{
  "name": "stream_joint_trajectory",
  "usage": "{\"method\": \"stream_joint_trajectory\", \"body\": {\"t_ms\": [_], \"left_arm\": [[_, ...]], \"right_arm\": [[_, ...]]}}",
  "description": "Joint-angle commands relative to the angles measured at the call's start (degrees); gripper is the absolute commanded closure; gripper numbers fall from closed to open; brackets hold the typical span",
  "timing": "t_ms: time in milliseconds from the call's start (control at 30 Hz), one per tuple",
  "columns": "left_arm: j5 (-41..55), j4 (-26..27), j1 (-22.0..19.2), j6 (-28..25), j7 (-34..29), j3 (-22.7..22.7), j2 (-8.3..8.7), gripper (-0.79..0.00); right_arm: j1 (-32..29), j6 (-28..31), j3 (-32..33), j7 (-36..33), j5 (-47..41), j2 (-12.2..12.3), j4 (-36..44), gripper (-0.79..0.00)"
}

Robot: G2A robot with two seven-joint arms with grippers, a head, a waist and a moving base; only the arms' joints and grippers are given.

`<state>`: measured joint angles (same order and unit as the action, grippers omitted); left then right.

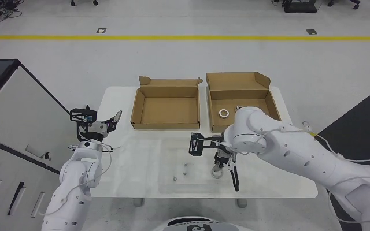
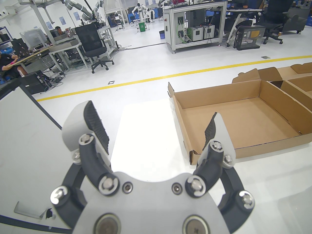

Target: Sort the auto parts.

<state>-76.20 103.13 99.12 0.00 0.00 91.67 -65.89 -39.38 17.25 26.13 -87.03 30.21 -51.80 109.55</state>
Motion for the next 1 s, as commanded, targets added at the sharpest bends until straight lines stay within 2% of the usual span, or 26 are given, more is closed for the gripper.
{"method": "stream_joint_trajectory", "body": {"t_ms": [0,233,267,400,433,967], "left_arm": [[0.0,0.0,0.0,0.0,0.0,0.0,0.00,-0.785],[0.0,0.0,0.0,0.0,0.0,0.0,0.00,-0.785],[0.0,0.0,0.0,0.0,0.0,0.0,0.00,-0.785],[0.0,0.0,0.0,0.0,0.0,0.0,0.00,-0.785],[0.0,0.0,0.0,0.0,0.0,0.0,0.00,-0.785],[0.0,0.0,0.0,0.0,0.0,0.0,0.00,-0.785]], "right_arm": [[0.4,0.1,-1.3,0.1,0.1,-0.1,-0.9,-0.773],[0.9,1.6,-5.0,1.6,0.9,-1.0,-4.1,-0.579],[1.0,2.0,-5.3,2.0,0.9,-1.2,-4.5,-0.570],[1.4,2.7,-6.4,2.7,1.3,-2.0,-6.1,-0.422],[1.5,2.8,-6.7,2.8,1.4,-2.3,-6.4,-0.406],[1.6,3.5,-10.3,3.5,3.5,-5.8,-13.4,-0.351]]}}
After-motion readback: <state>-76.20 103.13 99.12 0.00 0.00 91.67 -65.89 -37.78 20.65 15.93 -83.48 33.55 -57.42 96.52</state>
